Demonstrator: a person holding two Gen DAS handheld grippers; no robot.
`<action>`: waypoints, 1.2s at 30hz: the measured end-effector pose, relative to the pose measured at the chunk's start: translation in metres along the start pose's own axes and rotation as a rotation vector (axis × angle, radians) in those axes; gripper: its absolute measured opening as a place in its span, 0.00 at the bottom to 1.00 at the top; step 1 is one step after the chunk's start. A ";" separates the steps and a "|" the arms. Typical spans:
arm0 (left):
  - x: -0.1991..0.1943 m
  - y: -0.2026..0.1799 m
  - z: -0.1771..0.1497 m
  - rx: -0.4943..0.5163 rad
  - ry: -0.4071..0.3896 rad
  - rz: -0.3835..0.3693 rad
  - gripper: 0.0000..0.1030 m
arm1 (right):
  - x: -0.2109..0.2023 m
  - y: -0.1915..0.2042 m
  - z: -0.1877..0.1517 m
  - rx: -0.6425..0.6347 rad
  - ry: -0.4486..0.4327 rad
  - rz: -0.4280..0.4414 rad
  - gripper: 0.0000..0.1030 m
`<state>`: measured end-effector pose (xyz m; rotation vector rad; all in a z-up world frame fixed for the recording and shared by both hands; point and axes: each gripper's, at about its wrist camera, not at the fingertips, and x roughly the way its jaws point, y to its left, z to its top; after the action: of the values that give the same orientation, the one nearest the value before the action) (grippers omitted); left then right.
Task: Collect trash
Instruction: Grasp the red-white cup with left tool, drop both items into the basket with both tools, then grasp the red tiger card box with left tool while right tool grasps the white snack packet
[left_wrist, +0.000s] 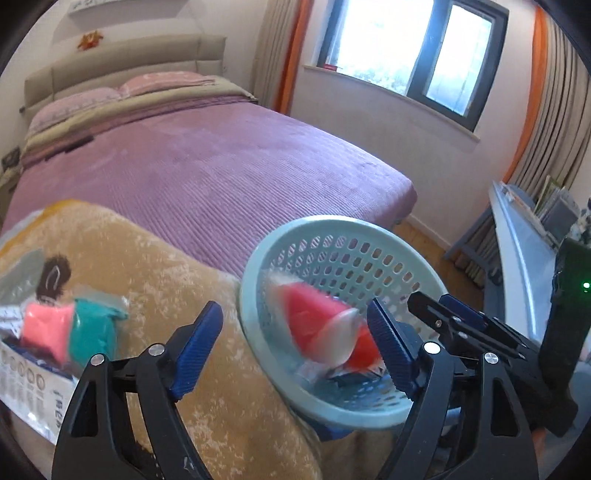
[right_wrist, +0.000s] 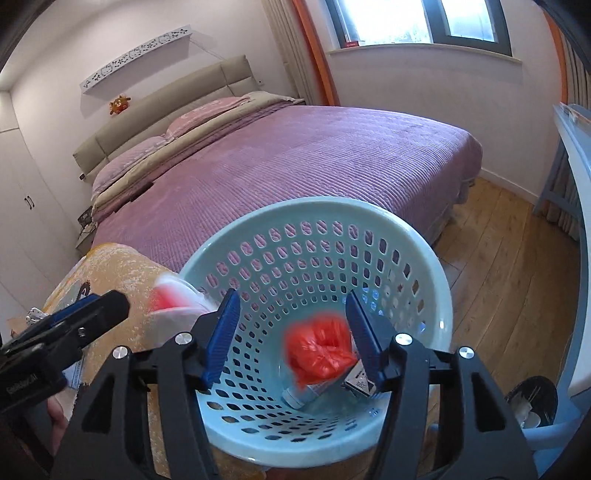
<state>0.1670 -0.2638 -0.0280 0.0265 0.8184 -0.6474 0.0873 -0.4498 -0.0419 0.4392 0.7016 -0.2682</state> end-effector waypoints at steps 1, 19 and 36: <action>-0.003 0.003 -0.003 -0.005 -0.003 -0.001 0.76 | -0.003 0.000 0.000 0.001 -0.003 0.001 0.54; -0.155 0.042 -0.049 -0.084 -0.221 0.045 0.76 | -0.079 0.122 -0.016 -0.211 -0.113 0.167 0.54; -0.257 0.222 -0.123 -0.466 -0.185 0.449 0.85 | -0.063 0.268 -0.069 -0.490 -0.079 0.366 0.65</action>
<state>0.0766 0.0836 0.0144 -0.2631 0.7351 -0.0262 0.1038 -0.1764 0.0336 0.0820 0.5727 0.2303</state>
